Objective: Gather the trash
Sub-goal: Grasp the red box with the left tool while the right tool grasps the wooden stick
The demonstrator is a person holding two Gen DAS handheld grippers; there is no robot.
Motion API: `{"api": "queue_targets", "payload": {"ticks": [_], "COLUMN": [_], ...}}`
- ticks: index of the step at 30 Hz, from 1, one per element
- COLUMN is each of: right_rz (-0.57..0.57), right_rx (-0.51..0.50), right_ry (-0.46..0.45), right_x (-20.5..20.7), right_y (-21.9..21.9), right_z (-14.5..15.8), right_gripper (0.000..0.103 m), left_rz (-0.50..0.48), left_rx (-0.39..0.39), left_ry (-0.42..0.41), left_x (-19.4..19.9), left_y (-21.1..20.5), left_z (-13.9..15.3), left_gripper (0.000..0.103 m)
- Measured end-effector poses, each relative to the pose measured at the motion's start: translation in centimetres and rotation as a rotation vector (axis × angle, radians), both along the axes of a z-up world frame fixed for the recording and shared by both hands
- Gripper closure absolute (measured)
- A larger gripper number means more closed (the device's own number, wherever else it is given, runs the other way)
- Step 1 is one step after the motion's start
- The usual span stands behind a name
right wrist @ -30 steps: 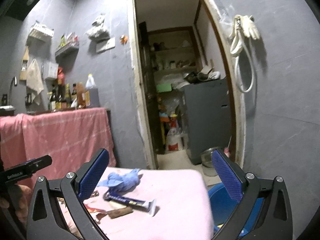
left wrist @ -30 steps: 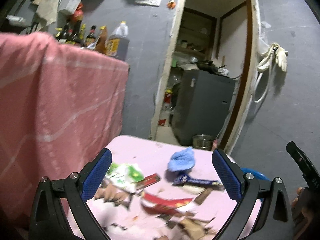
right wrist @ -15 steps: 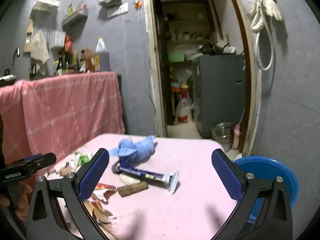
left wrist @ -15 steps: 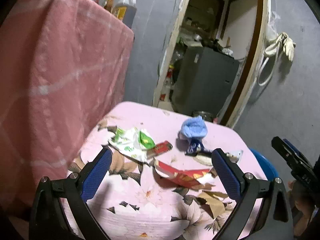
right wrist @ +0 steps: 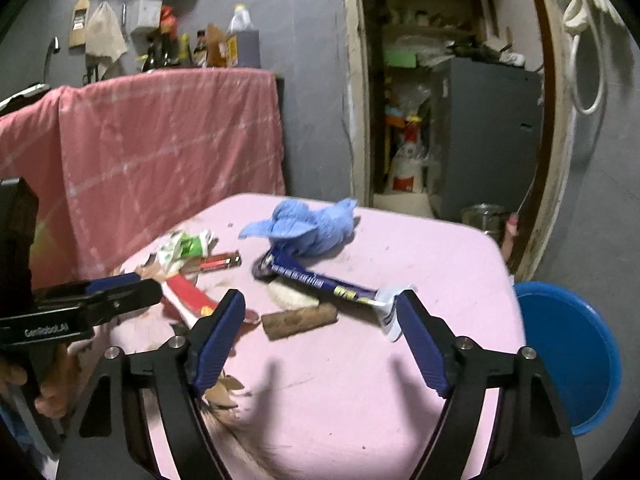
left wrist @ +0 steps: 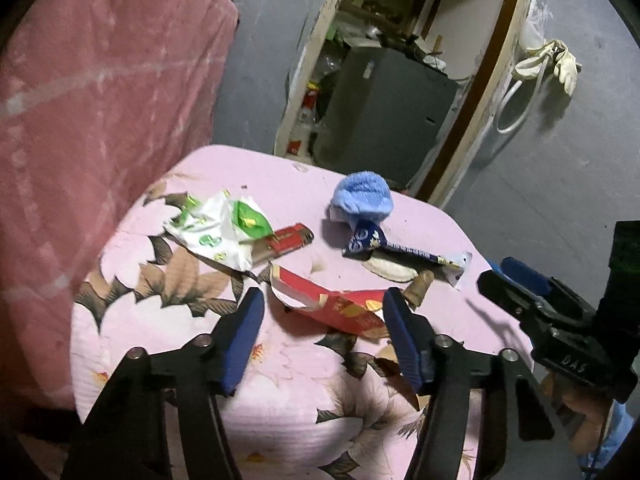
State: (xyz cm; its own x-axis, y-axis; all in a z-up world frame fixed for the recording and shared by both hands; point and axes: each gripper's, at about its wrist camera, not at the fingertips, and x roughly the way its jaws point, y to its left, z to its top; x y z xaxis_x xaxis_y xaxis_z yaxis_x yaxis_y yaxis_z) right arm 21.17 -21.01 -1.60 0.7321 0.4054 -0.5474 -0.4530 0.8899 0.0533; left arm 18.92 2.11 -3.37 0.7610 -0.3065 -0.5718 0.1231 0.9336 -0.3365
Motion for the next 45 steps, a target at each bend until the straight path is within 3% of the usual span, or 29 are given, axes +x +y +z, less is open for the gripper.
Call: {"api": "queue_targets", "payload": {"ticks": [6,13,15,18,25,34,41,45], "right_rz": [0.021,0.021,0.021,0.021,0.026,0.037,0.049,0.052], "right_rx": [-0.007,-0.043,-0.044,-0.044,-0.043,-0.041,-0.059,-0.054], "right_ry": [0.062,0.112,0.123,0.142,0.188,0.221,0.240,0.238], "right_x": [0.9,1.8,2.2,2.7,4.0,4.7,5.3,5.3], "right_y": [0.5,1.4,1.6,1.8,2.4,3.1,3.4,3.3], "right_z": [-0.9,-1.8,-1.9,-2.2,-2.7,-3.3,-3.9,-3.9], "right_gripper": [0.033,0.039,0.039,0.040,0.041,0.041,0.042,0.044], "left_rz": [-0.006,0.008,0.002,-0.003,-0.011,-0.024,-0.048,-0.052], "left_rx": [-0.007,-0.023,-0.009,0.001,-0.026,-0.125,-0.146,-0.162], "left_ry": [0.036,0.052,0.063,0.078,0.093,0.114,0.135,0.132], "left_x": [0.6,1.7,2.2,2.7,3.0,3.1,3.9,3.8], "left_y": [-0.1,0.3,0.2,0.0,0.4,1.5,0.8,0.7], "left_z": [-0.2,-0.1,-0.2,-0.6,-0.7,-0.1,0.3,0.6], "left_gripper": [0.063,0.071,0.081,0.085,0.085,0.085,0.085,0.080]}}
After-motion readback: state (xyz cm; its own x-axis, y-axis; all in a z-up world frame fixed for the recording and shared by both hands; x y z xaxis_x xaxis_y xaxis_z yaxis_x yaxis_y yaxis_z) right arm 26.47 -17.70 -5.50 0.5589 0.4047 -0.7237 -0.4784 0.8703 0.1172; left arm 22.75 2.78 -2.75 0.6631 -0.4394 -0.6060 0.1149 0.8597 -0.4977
